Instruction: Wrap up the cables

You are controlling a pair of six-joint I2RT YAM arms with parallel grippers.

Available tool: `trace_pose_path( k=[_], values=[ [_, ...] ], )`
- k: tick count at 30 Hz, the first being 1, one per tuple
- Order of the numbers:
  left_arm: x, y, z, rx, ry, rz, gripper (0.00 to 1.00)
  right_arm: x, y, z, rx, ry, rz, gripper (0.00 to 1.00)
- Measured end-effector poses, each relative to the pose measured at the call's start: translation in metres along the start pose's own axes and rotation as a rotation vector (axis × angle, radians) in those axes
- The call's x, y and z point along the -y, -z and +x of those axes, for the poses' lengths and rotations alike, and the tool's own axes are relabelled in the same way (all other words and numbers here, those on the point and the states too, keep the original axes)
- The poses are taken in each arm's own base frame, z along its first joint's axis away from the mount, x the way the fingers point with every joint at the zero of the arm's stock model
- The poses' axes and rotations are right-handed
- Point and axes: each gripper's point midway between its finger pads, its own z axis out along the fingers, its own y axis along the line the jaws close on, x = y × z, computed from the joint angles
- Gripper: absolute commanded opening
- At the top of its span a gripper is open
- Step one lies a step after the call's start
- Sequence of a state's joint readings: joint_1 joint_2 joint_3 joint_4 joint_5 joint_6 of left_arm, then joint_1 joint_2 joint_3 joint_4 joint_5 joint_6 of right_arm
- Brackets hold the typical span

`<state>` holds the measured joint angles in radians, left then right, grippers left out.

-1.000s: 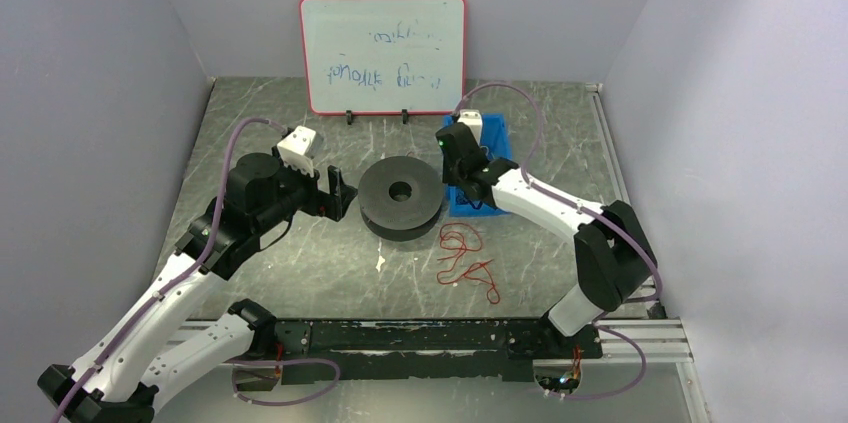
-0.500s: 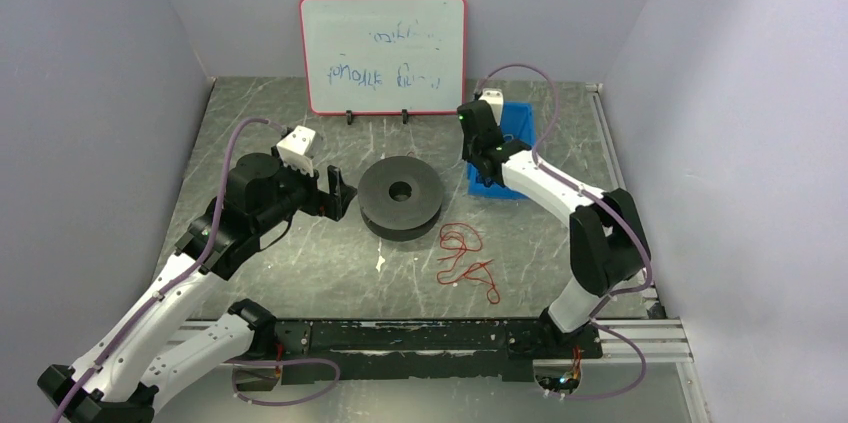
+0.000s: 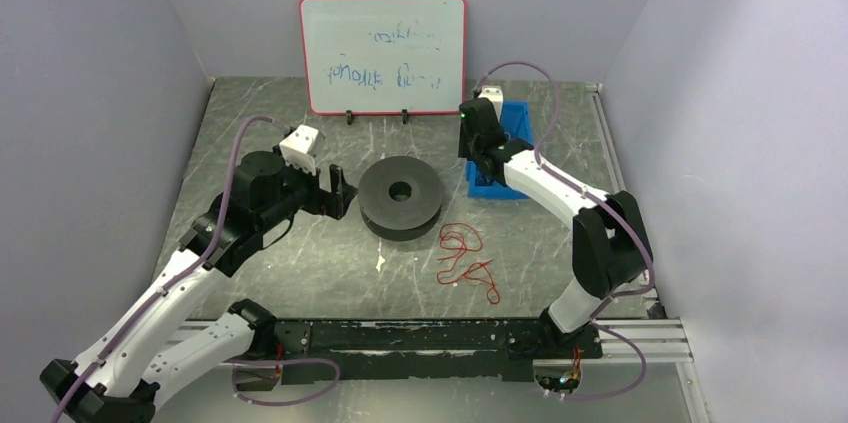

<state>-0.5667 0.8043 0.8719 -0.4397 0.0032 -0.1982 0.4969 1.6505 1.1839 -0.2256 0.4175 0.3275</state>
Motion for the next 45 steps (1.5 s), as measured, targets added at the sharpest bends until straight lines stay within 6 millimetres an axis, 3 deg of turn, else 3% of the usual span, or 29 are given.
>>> trace_pose_path(
  k=[5, 10, 16, 19, 31, 41, 45],
  values=[
    [-0.001, -0.004, 0.003, -0.017, 0.003, -0.004, 1.0, 0.002, 0.022, -0.02, 0.055, -0.028, -0.029, 0.49],
    [-0.001, -0.007, 0.006, -0.03, 0.01, -0.007, 1.0, 0.004, 0.061, -0.041, 0.123, -0.065, -0.097, 0.49],
    [-0.001, -0.014, 0.013, -0.062, 0.012, -0.004, 0.99, 0.002, 0.097, -0.04, 0.119, -0.066, -0.199, 0.5],
    [0.002, -0.019, 0.02, -0.094, 0.019, 0.01, 0.99, 0.002, 0.107, -0.021, 0.067, -0.042, -0.243, 0.5],
    [0.009, -0.026, 0.03, -0.139, 0.05, 0.043, 0.98, -0.015, 0.138, 0.109, -0.3, 0.115, -0.394, 0.51],
    [0.011, -0.02, 0.022, -0.109, 0.049, 0.053, 0.98, -0.026, 0.135, 0.166, -0.462, 0.159, -0.417, 0.51],
    [0.013, -0.017, 0.021, -0.098, 0.049, 0.063, 0.98, -0.029, 0.127, 0.178, -0.494, 0.165, -0.418, 0.39]
  ],
)
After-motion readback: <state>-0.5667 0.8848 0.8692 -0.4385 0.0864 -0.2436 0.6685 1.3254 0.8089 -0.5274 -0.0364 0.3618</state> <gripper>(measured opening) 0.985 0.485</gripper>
